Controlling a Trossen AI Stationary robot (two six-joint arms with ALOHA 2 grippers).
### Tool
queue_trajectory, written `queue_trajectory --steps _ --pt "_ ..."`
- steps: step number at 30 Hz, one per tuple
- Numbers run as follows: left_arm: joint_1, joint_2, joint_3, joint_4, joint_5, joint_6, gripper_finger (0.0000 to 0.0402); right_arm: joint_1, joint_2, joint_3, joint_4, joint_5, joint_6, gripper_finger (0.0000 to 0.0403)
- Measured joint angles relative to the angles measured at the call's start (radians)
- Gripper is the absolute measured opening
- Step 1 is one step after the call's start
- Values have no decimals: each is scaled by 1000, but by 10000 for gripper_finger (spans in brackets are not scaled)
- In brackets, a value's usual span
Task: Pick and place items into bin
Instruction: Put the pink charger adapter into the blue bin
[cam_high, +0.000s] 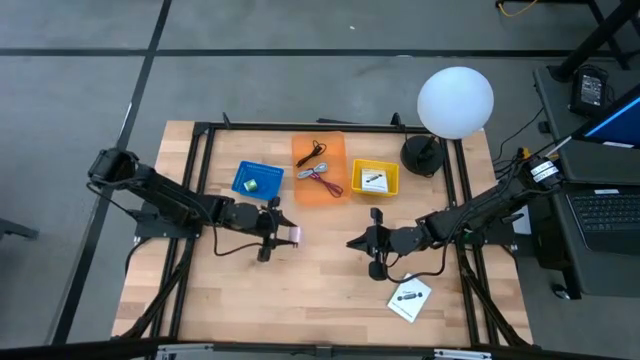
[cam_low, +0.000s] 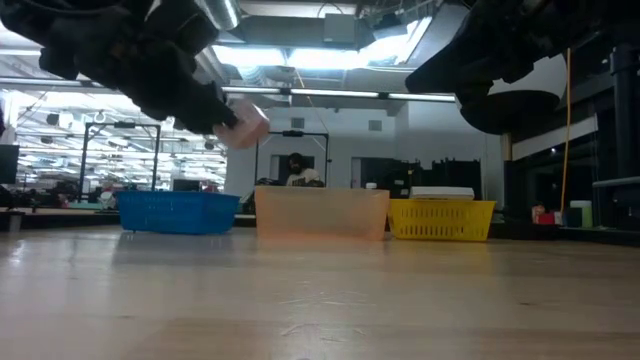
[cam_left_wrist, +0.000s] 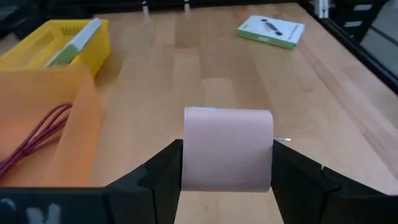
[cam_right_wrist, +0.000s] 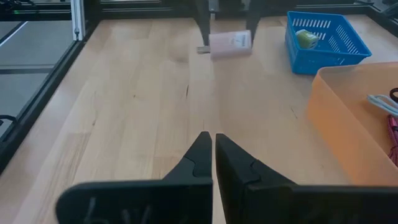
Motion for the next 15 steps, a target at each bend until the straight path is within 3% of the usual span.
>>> queue_trajectory --steps 4,8,15 --pt "16 0 -2 -1 -45 0 196 0 0 0 0 0 0 4" --pt "30 -20 -2 -62 -164 9 196 0 0 0 0 0 0 4" --pt "38 -120 -2 -163 -286 -9 196 1 0 0 -2 0 2 4"
